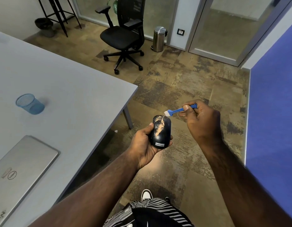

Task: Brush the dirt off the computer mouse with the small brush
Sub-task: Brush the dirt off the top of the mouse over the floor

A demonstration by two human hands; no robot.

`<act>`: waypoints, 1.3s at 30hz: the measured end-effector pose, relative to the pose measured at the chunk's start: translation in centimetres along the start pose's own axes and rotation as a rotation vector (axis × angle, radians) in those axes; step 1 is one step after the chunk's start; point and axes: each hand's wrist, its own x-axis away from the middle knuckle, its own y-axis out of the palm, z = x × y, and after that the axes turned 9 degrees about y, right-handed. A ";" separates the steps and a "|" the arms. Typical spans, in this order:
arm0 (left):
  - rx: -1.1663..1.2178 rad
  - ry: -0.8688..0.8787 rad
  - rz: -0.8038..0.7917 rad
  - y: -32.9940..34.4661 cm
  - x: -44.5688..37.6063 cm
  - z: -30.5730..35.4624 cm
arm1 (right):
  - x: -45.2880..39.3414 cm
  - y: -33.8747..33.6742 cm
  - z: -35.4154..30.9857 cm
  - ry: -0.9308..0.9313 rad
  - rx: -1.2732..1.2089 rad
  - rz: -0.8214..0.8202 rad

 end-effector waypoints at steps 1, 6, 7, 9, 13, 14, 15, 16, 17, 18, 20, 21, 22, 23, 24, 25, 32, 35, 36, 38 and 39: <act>-0.001 0.002 -0.003 0.0 0.0 0.0 | 0.0 0.0 -0.1 -0.005 -0.016 -0.011; 0.000 -0.001 -0.008 -0.2 0.1 0.1 | -0.2 0.4 -0.2 -0.007 0.038 -0.027; -0.002 0.001 -0.010 -0.2 0.1 0.0 | -0.3 0.4 -0.2 0.010 0.018 -0.024; -0.002 0.005 -0.012 -0.1 0.1 0.0 | -0.2 0.2 -0.2 0.024 -0.024 -0.039; 0.004 0.004 -0.001 -0.2 0.0 0.1 | -0.2 0.1 -0.1 -0.009 0.037 -0.050; 0.007 0.000 0.002 -0.2 0.1 0.1 | -0.3 0.0 0.0 -0.005 0.041 -0.032; 0.009 -0.002 0.003 -0.2 0.1 0.1 | -0.3 -0.1 0.1 0.001 0.026 -0.022; 0.011 -0.001 0.001 -0.2 0.1 0.1 | -0.4 -0.2 0.1 0.006 0.005 -0.026; 0.014 0.001 0.000 -0.2 0.1 0.1 | -0.3 -0.4 0.2 0.000 -0.005 -0.043; 0.018 0.003 0.000 -0.2 0.1 0.2 | -0.2 -0.5 0.3 -0.016 0.000 -0.071; 0.020 0.003 0.000 -0.2 0.1 0.2 | 0.1 -0.8 0.6 -0.039 0.010 -0.126; 0.023 0.003 0.002 -0.3 0.1 0.2 | 0.1 -1.0 0.7 -0.037 0.002 -0.142; 0.026 0.004 0.007 -0.3 0.1 0.2 | 0.1 -1.2 0.9 -0.034 -0.010 -0.147; 0.028 0.005 0.010 -0.4 0.2 0.2 | 0.2 -1.4 1.1 -0.036 -0.019 -0.143; 0.027 0.007 0.011 -0.5 0.2 0.2 | 0.2 -1.6 1.1 -0.039 -0.024 -0.134; 0.025 0.007 0.009 -0.5 0.1 0.2 | 0.2 -1.6 1.2 -0.039 -0.032 -0.120; 0.031 -0.001 0.006 -0.1 0.1 0.1 | 0.7 -1.5 1.6 -0.033 -0.094 -0.156; 0.042 -0.002 0.014 -0.2 0.1 0.1 | 0.8 -1.9 1.7 -0.055 -0.111 -0.139; 0.042 -0.001 0.015 -0.3 0.1 0.1 | 0.7 -1.9 1.7 -0.055 -0.114 -0.122; 0.038 -0.003 0.015 -0.2 0.0 0.0 | 0.7 -2.0 1.8 -0.047 -0.129 -0.123; 0.037 -0.002 0.015 -0.2 0.0 0.0 | 0.9 -2.0 1.8 -0.053 -0.131 -0.143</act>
